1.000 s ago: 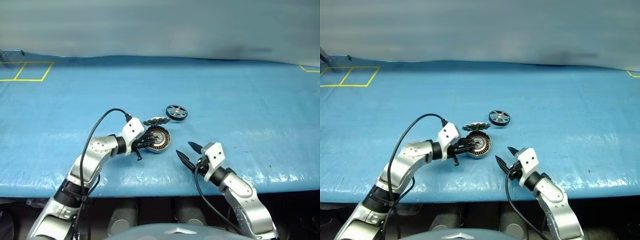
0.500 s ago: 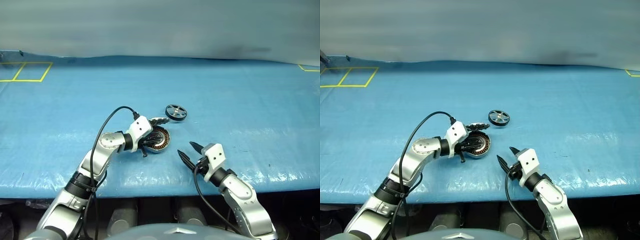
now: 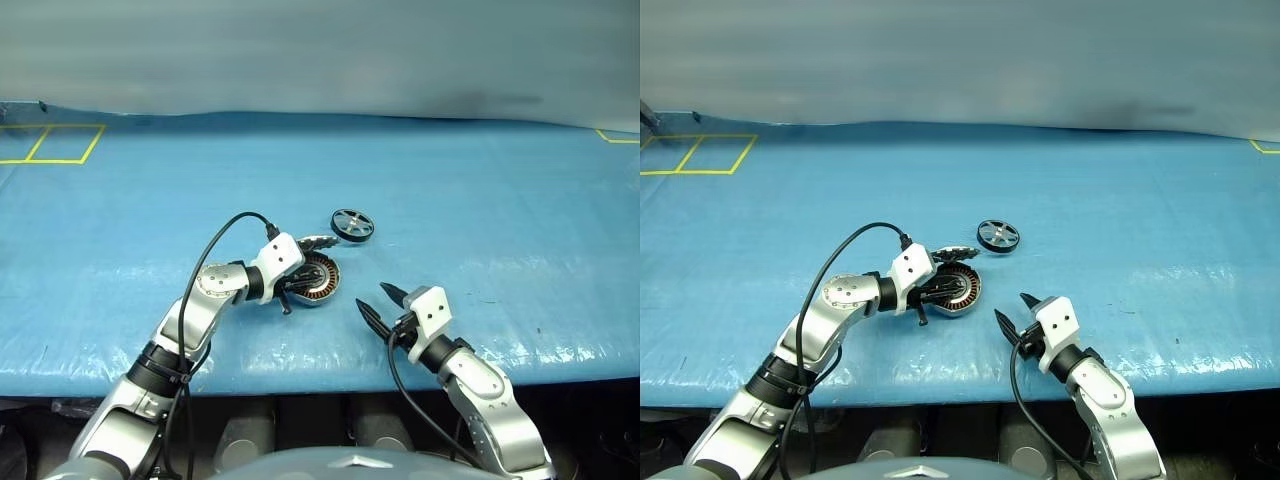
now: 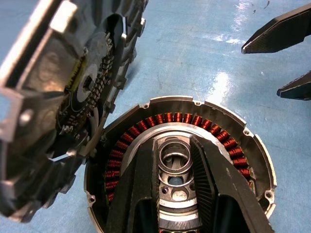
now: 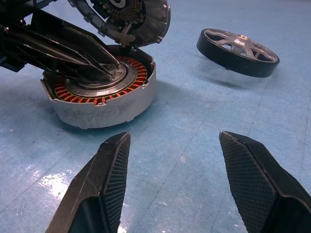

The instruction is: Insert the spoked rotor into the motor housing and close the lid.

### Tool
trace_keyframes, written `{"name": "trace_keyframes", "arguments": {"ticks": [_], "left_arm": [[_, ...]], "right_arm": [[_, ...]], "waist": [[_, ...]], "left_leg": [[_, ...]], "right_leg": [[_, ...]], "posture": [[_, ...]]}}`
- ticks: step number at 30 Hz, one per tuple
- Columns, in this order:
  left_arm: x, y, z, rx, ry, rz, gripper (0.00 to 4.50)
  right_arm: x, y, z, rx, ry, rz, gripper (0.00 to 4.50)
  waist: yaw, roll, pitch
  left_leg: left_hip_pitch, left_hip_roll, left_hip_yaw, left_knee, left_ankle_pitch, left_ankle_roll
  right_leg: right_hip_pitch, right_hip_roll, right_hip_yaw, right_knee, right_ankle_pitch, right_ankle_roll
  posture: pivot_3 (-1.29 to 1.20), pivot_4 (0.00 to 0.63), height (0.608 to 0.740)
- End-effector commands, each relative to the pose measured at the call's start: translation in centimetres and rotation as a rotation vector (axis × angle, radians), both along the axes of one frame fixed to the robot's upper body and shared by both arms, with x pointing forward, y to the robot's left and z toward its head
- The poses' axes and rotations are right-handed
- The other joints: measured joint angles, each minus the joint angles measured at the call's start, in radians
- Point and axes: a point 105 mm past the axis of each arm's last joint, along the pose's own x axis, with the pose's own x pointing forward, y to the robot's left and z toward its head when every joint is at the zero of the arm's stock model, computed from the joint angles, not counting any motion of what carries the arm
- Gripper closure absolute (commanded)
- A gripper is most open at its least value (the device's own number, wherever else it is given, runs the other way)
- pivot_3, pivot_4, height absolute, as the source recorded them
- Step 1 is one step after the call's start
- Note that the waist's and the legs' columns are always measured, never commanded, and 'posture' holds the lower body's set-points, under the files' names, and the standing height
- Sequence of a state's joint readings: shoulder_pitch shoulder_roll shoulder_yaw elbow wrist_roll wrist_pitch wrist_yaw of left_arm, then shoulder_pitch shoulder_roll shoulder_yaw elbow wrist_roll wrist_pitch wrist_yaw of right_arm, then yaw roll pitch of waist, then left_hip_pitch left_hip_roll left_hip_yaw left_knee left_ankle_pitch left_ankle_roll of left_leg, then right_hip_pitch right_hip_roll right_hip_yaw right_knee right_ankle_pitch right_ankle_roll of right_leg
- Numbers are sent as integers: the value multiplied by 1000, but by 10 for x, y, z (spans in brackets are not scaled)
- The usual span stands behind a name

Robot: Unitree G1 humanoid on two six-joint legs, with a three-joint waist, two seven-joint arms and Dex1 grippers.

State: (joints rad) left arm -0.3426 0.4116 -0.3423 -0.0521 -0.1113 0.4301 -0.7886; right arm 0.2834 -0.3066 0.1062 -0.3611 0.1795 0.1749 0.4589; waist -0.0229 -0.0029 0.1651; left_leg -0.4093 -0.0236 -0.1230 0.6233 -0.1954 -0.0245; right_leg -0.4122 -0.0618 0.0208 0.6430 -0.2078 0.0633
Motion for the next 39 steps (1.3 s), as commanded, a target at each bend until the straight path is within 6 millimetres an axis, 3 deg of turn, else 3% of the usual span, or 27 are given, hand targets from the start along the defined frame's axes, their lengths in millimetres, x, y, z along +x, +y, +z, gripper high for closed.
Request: {"name": "trace_keyframes", "arguments": {"ticks": [1,9,12,16,25,26,27,30,37,39], "left_arm": [[-3,1,0,22,-6,-14,2894],[-7,1,16,-66,-4,-9,237],[-14,-1,24,-104,6,-29,237],[-22,-2,26,-116,20,-52,1189],[-30,6,27,-121,20,-30,4272],[-31,7,27,-122,19,-26,4462],[-31,9,27,-132,17,-15,4462],[-35,17,28,-154,-13,19,4500],[-50,36,22,-215,-14,123,4500],[-55,42,20,-221,-25,159,4500]], "right_arm": [[1,0,11,4,-49,2,1428],[0,-1,14,12,-49,7,1428],[1,-2,17,15,-54,9,1428],[2,-3,20,17,-60,14,1428],[6,9,39,43,-83,60,1428],[6,10,41,44,-83,64,1428],[7,12,44,46,-83,74,1428],[11,18,49,36,-42,87,2043],[13,42,51,-72,90,175,4419],[13,52,53,-110,94,234,4470]], "waist": [[0,0,0],[-1,0,0],[-2,0,0],[-1,0,0],[-2,0,0],[-1,0,0],[-1,0,0],[-4,0,0],[-2,0,0],[-1,0,0]], "left_leg": [[0,0,0,0,0,0],[0,0,0,0,0,0],[0,0,0,0,0,0],[0,0,0,0,0,0],[0,0,0,1,0,0],[0,0,0,1,0,0],[0,0,0,1,0,0],[0,0,0,1,0,0],[-1,0,0,1,0,0],[-1,0,0,1,0,0]], "right_leg": [[0,0,0,0,0,0],[0,0,0,0,0,0],[0,0,0,0,0,0],[0,0,0,0,0,0],[0,0,0,1,0,0],[0,0,0,1,0,0],[0,0,0,0,0,0],[0,0,1,0,0,0],[-1,0,1,0,0,0],[-1,0,1,0,0,0]], "posture": [[0,150,740],[0,150,740],[0,150,740],[0,150,740],[0,150,740],[0,150,740],[0,150,740],[0,150,740],[0,150,740],[0,150,740]]}}
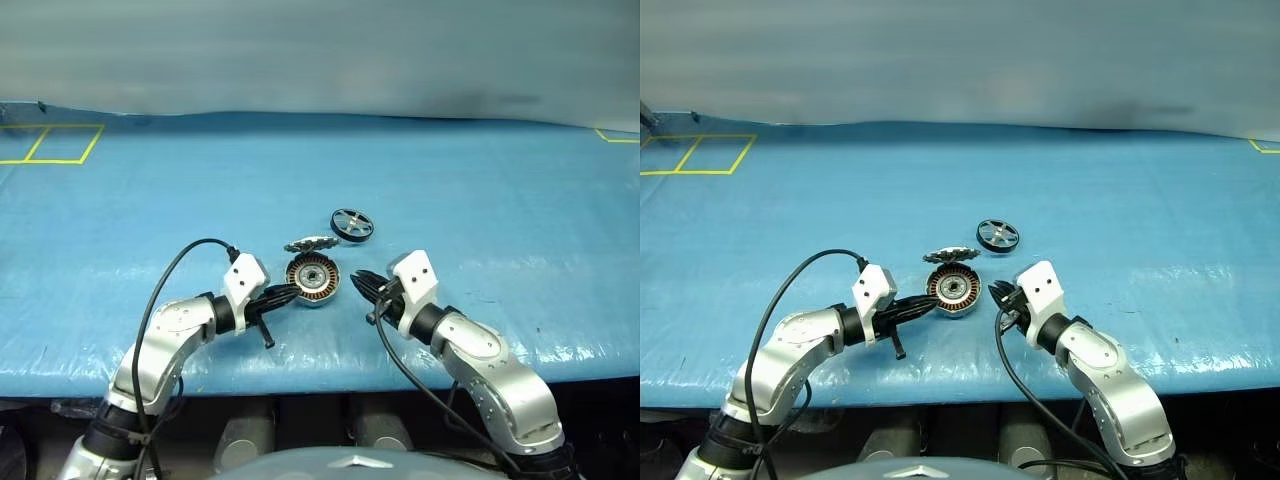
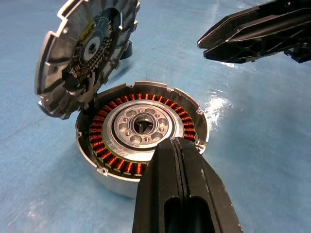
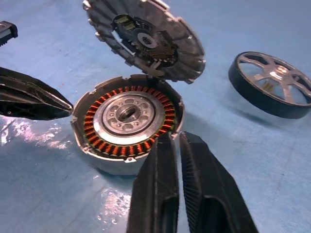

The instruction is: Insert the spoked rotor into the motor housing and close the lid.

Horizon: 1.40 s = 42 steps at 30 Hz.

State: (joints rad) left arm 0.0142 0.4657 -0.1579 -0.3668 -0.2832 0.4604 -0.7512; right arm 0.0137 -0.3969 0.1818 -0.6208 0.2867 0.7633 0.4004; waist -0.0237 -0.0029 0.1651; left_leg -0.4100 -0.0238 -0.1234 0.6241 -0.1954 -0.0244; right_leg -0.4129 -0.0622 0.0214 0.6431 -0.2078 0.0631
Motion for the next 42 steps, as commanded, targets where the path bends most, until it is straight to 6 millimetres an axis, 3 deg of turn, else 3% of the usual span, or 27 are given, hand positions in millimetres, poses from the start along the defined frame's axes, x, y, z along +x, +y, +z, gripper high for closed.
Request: {"name": "trace_keyframes", "arguments": {"ticks": [1,9,15,23,42], "left_arm": [[-4,8,15,-22,-95,55,4500],[-16,16,4,25,-214,98,4500],[-19,21,-15,-29,-124,130,4500],[-9,27,-25,-63,-132,184,4500],[-19,21,-17,-64,-122,151,4500]], "right_arm": [[-4,22,13,-32,-23,119,4470],[5,64,27,-76,-26,277,4470],[21,82,22,-138,-39,293,4470],[35,78,10,-184,-29,247,4470],[36,59,-3,-194,21,193,4470]], "waist": [[0,0,0],[0,0,0],[-3,0,0],[-5,0,0],[-13,0,0]], "left_leg": [[0,0,0,0,0,0],[0,0,0,0,0,0],[-1,0,0,-1,0,0],[-1,0,0,-1,0,0],[-1,0,0,-2,0,0]], "right_leg": [[0,0,0,0,0,0],[0,0,-1,0,0,0],[-1,0,-1,0,0,0],[-1,1,-1,0,0,0],[-2,1,-1,0,0,0]], "posture": [[0,150,740],[0,150,740],[0,150,740],[0,150,740],[0,150,740]]}}
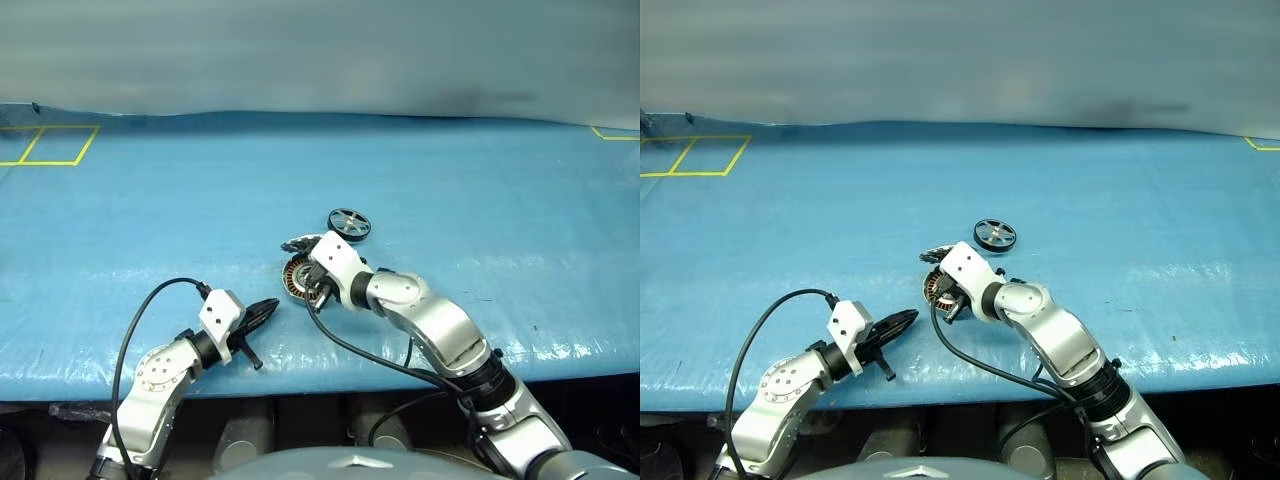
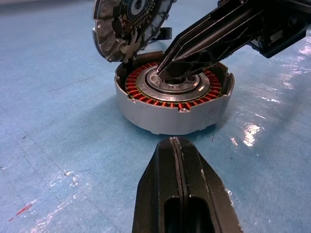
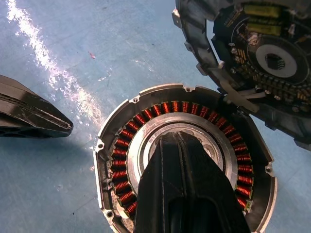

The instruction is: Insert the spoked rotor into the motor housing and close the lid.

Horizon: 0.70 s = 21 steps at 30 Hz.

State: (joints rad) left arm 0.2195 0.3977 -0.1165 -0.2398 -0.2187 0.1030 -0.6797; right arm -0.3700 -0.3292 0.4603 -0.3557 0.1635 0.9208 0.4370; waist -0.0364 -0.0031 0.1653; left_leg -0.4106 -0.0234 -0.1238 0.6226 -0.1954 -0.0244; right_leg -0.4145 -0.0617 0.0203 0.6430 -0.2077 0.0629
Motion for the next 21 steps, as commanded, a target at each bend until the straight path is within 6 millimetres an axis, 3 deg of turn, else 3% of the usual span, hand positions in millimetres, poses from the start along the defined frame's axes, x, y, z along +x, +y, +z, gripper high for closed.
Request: {"name": "trace_keyframes", "arguments": {"ticks": [1,11,21], "left_arm": [[-1,-2,13,-19,-42,-19,4500],[-4,0,12,-12,-31,-20,4500],[-5,0,12,-8,-28,-26,4500]], "right_arm": [[3,-4,9,22,-34,-12,4470],[4,-15,5,9,-23,-36,4470],[0,-12,7,24,-18,-17,4470]], "waist": [[0,0,0],[0,0,0],[0,0,0]], "left_leg": [[0,0,0,0,0,0],[0,0,0,0,0,0],[0,0,0,0,0,0]], "right_leg": [[0,0,0,0,0,0],[0,0,0,0,0,0],[0,0,0,0,0,0]], "posture": [[0,150,740],[0,150,740],[0,150,740]]}}
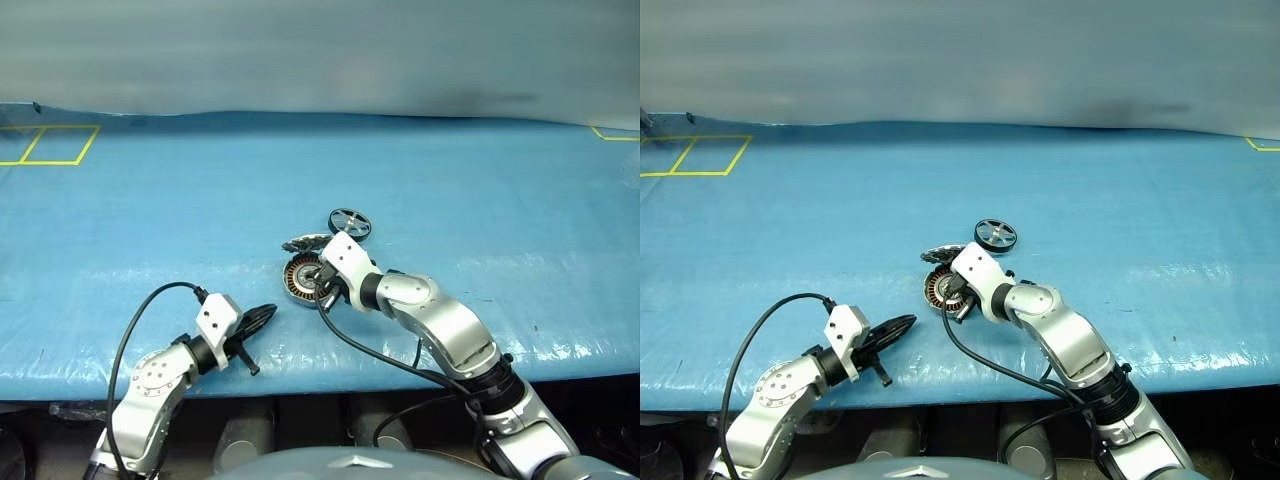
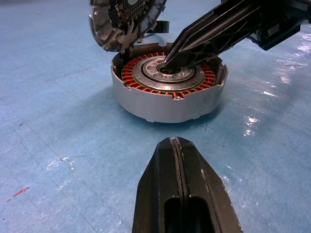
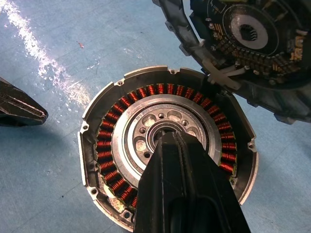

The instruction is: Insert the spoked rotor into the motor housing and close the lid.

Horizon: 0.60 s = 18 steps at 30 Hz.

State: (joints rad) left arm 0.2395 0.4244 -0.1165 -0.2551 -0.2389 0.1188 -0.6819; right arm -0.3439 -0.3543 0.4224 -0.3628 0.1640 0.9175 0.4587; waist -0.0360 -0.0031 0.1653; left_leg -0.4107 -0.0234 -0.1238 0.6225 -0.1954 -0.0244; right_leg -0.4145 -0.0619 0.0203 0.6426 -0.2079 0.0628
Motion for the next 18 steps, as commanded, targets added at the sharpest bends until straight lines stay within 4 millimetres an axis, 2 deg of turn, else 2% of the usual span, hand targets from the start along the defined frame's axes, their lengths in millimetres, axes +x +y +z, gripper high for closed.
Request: {"name": "trace_keyframes", "arguments": {"ticks": [1,3,5,9,14,18], "left_arm": [[0,-4,14,-13,-53,-22,4500],[0,-4,14,-12,-53,-24,4500],[0,-4,15,-13,-54,-25,4500],[0,-4,15,-15,-53,-26,4500],[0,-6,14,-20,-50,-31,4500],[1,-8,14,-28,-49,-34,4500]], "right_arm": [[-2,2,11,34,-34,16,4470],[-4,3,16,50,-40,31,4470],[-12,5,31,102,-41,80,4470],[-24,-4,48,107,-47,156,4470],[-26,-32,52,8,-43,183,4470],[-8,-65,48,-86,-37,84,4470]], "waist": [[0,0,0],[0,0,0],[0,0,0],[1,0,1],[3,0,1],[3,-1,1]], "left_leg": [[0,0,0,0,0,0],[0,0,0,0,0,0],[0,0,0,0,0,0],[-1,0,0,-1,0,0],[-1,0,0,0,0,0],[-1,0,0,-1,0,0]], "right_leg": [[0,0,0,0,0,0],[0,0,0,0,0,0],[0,0,0,0,0,0],[-1,0,0,-1,0,0],[-1,-1,0,-1,0,0],[-1,-1,-1,-1,0,0]], "posture": [[0,150,740],[0,150,740],[0,150,740],[0,150,740],[0,150,740],[0,150,740]]}}
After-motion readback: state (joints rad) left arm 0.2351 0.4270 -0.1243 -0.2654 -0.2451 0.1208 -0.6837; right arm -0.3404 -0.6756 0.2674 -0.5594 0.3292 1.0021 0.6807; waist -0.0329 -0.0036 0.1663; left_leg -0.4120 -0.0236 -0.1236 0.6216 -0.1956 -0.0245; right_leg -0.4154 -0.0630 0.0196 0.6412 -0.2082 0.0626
